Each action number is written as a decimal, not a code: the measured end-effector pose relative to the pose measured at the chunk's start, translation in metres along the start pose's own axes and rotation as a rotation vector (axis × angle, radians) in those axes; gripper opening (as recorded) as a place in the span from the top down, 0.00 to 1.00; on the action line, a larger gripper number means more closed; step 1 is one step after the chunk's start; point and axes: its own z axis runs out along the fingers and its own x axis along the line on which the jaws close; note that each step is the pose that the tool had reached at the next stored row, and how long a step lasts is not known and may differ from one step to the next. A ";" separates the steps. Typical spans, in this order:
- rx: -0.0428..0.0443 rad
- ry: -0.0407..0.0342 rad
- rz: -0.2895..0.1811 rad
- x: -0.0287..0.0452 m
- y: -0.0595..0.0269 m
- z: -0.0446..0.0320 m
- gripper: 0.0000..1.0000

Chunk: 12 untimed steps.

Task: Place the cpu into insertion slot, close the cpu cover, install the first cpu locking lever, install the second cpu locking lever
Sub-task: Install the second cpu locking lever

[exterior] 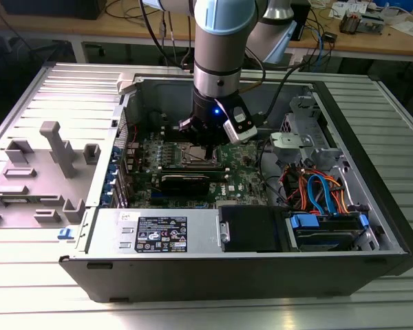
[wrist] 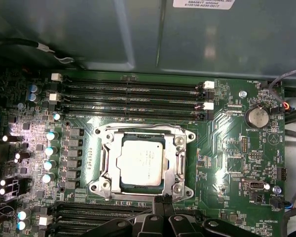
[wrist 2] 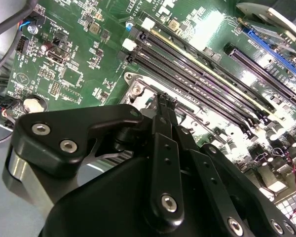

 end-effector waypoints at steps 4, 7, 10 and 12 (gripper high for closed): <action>-0.0024 -0.0002 0.000 0.0000 0.0000 0.0000 0.89; -0.0043 -0.0002 0.000 0.0000 0.0000 0.0000 0.89; -0.0054 -0.0003 0.000 0.0000 0.0000 0.0000 0.89; -0.0061 -0.0004 0.000 0.0000 0.0000 0.0000 0.89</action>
